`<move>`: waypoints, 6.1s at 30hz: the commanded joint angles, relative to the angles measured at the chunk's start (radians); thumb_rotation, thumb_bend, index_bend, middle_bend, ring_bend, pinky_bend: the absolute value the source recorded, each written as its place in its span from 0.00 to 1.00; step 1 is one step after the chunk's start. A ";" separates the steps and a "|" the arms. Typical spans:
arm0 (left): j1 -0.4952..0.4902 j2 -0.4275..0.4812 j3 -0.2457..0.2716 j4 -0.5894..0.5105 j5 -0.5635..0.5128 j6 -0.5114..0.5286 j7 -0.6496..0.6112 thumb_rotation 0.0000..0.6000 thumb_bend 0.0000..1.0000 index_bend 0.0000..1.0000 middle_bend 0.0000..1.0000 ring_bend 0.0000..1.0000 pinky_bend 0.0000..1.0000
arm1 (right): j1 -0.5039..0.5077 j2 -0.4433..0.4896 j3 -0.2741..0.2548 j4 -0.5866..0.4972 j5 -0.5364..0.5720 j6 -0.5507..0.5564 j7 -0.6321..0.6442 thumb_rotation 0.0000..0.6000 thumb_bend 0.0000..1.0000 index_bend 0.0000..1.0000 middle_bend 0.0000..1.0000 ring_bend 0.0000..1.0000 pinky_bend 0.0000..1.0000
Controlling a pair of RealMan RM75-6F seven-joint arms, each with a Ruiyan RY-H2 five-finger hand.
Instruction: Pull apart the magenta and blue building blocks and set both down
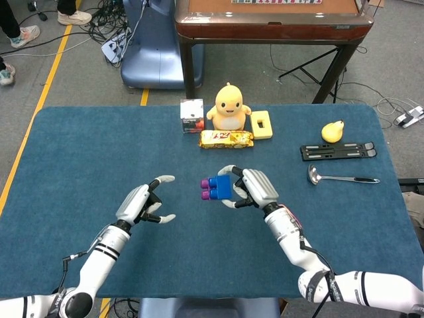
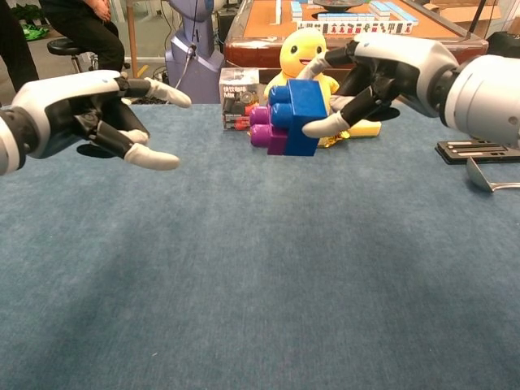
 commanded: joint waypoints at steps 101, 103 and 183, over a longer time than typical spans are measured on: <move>-0.172 -0.050 -0.090 0.000 -0.425 -0.080 -0.181 1.00 0.00 0.11 1.00 0.99 1.00 | 0.063 -0.068 0.023 0.078 -0.019 -0.079 0.147 1.00 0.30 0.53 1.00 1.00 1.00; -0.176 -0.053 -0.087 0.001 -0.425 -0.075 -0.177 1.00 0.00 0.11 1.00 0.99 1.00 | 0.063 -0.069 0.022 0.080 -0.019 -0.079 0.148 1.00 0.30 0.53 1.00 1.00 1.00; -0.135 -0.210 -0.091 0.051 -0.326 0.169 -0.054 1.00 0.00 0.53 1.00 1.00 1.00 | 0.038 -0.070 0.014 0.079 -0.050 -0.074 0.184 1.00 0.31 0.55 1.00 1.00 1.00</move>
